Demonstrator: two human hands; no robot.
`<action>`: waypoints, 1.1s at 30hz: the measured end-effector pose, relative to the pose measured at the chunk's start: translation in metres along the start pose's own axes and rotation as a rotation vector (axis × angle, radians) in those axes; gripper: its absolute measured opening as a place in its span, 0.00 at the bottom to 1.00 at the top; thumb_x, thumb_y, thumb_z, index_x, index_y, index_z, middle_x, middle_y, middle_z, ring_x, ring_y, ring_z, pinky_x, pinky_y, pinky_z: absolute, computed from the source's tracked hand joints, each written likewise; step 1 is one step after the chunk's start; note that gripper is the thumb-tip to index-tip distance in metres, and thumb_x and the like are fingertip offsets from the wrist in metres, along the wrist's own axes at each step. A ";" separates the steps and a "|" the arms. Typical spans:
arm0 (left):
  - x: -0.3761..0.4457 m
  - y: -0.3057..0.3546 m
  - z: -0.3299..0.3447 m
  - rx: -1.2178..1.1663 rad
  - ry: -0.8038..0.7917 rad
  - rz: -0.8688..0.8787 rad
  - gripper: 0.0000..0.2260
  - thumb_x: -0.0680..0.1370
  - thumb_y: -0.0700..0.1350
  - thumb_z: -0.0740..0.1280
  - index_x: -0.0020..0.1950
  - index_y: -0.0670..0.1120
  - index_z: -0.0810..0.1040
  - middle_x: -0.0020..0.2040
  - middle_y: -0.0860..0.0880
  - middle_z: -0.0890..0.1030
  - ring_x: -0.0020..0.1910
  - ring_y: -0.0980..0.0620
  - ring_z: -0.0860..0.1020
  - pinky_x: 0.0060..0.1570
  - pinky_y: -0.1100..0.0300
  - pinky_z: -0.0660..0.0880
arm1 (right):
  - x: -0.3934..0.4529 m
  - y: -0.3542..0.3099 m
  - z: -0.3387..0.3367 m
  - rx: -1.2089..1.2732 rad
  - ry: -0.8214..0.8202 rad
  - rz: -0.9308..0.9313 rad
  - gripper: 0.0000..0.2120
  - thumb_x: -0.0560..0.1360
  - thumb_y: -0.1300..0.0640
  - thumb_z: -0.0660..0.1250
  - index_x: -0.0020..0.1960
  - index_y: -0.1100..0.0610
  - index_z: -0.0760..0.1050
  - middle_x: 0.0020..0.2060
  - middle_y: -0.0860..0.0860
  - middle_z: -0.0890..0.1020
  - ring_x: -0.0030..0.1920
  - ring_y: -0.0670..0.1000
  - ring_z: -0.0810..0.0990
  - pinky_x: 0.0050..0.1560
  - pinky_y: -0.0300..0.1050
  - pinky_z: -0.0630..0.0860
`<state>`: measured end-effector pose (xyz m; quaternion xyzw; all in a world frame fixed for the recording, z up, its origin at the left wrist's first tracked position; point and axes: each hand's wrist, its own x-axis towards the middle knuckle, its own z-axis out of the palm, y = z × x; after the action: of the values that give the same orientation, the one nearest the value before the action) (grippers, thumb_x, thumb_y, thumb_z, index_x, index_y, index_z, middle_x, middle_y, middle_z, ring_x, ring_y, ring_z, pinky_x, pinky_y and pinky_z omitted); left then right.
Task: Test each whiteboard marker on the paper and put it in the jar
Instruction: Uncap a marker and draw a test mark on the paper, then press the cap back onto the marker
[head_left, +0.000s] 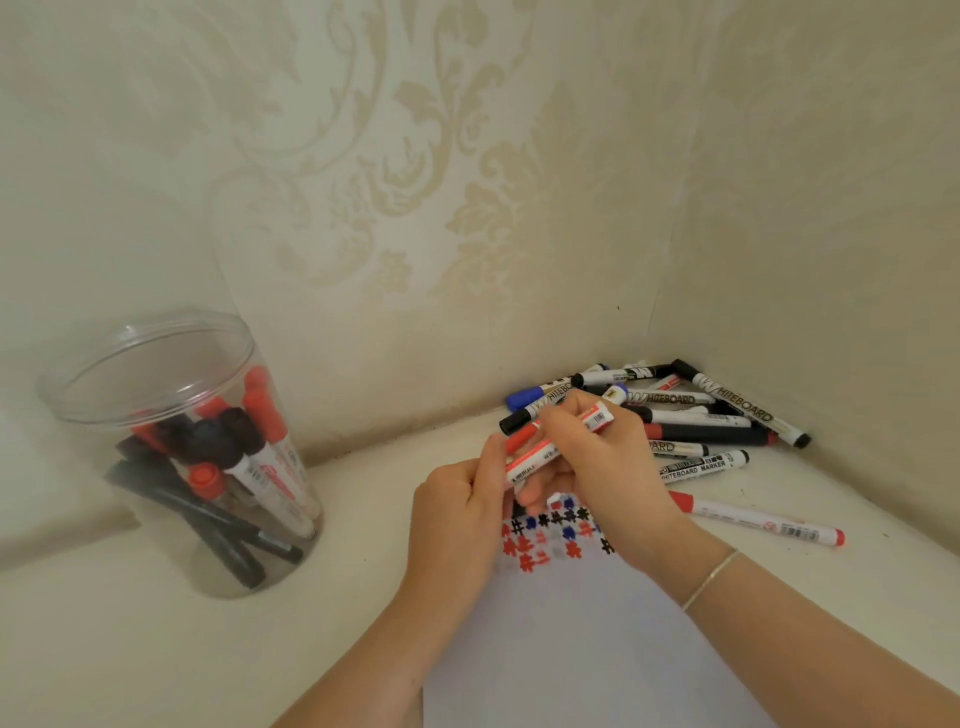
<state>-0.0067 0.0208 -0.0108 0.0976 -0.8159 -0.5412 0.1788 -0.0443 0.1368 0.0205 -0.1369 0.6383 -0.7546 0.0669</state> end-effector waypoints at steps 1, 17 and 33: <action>0.002 0.001 -0.002 -0.012 0.010 0.008 0.30 0.81 0.51 0.58 0.18 0.49 0.66 0.17 0.54 0.65 0.20 0.57 0.65 0.25 0.67 0.61 | 0.004 -0.003 0.002 -0.007 -0.011 0.016 0.06 0.78 0.65 0.60 0.42 0.63 0.69 0.33 0.70 0.80 0.23 0.57 0.78 0.26 0.46 0.77; -0.009 0.063 -0.088 -0.245 0.339 0.407 0.06 0.78 0.46 0.64 0.54 0.51 0.70 0.43 0.51 0.83 0.40 0.55 0.83 0.34 0.60 0.78 | 0.021 -0.040 0.081 0.375 -0.044 0.268 0.05 0.77 0.60 0.66 0.50 0.61 0.72 0.28 0.54 0.76 0.23 0.46 0.75 0.25 0.37 0.75; 0.006 0.073 -0.184 0.649 0.575 0.493 0.03 0.79 0.49 0.54 0.51 0.51 0.61 0.31 0.50 0.73 0.29 0.48 0.73 0.29 0.55 0.63 | 0.021 -0.017 0.098 -1.837 -0.308 -0.120 0.22 0.76 0.63 0.59 0.68 0.55 0.61 0.63 0.55 0.66 0.63 0.58 0.68 0.56 0.53 0.69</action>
<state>0.0636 -0.1087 0.1214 0.0979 -0.8586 -0.1523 0.4796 -0.0346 0.0414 0.0544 -0.2675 0.9607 0.0704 -0.0230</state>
